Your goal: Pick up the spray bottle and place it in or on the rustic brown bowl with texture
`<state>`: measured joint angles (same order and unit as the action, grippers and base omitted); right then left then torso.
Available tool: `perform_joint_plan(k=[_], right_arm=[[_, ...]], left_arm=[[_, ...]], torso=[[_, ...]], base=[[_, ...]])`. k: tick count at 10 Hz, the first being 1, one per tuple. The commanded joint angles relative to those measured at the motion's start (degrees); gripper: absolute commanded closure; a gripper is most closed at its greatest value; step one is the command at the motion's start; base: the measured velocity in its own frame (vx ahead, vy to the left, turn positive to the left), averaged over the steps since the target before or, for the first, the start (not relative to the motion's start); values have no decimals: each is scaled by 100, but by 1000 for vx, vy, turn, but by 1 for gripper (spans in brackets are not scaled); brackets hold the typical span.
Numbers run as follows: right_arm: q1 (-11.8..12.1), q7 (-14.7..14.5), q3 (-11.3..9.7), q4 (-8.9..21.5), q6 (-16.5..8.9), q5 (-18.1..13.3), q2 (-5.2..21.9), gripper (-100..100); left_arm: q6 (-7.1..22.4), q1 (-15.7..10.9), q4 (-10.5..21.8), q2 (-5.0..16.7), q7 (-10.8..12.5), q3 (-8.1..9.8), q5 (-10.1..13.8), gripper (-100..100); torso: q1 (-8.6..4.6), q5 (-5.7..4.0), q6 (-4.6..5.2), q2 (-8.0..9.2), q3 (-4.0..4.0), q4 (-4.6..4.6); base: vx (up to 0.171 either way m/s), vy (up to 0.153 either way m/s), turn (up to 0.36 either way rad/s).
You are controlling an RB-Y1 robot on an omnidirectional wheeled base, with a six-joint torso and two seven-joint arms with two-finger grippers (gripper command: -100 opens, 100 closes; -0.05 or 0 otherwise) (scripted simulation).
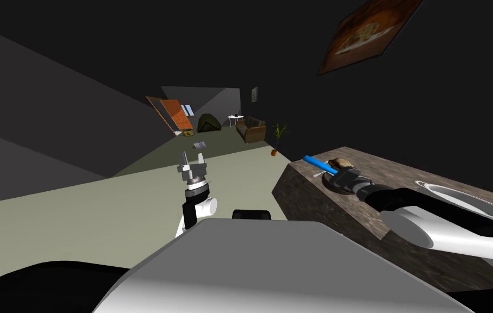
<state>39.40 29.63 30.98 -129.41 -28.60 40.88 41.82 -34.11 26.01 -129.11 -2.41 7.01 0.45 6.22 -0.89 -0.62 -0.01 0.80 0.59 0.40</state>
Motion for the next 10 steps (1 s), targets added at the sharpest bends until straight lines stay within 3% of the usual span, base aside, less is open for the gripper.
perform_joint_plan(k=[1,2,4,7,10], right_arm=[[-56,132,-5,15,10,286,64,100],[-152,362,-24,39,42,455,170,100],[-152,362,-24,39,42,670,170,100],[-327,814,-74,104,114,1222,389,100],[-406,1033,-105,144,152,1655,501,100]], left_arm=[[0,0,0,0,0,0,0,0],[0,1,0,0,0,0,0,0],[0,1,0,0,0,0,0,0],[0,1,0,0,0,0,0,0],[0,1,0,0,0,0,0,0]], torso=[[0,0,0,0,0,0],[-2,-2,5,-8,-6,-4],[6,1,5,-15,-11,-9],[6,4,1,-36,-26,-19],[-7,4,-1,-33,-27,-22]], base=[[-105,-118,74],[-124,-111,112],[-82,-75,38],[-94,-120,119],[-95,-122,93]])
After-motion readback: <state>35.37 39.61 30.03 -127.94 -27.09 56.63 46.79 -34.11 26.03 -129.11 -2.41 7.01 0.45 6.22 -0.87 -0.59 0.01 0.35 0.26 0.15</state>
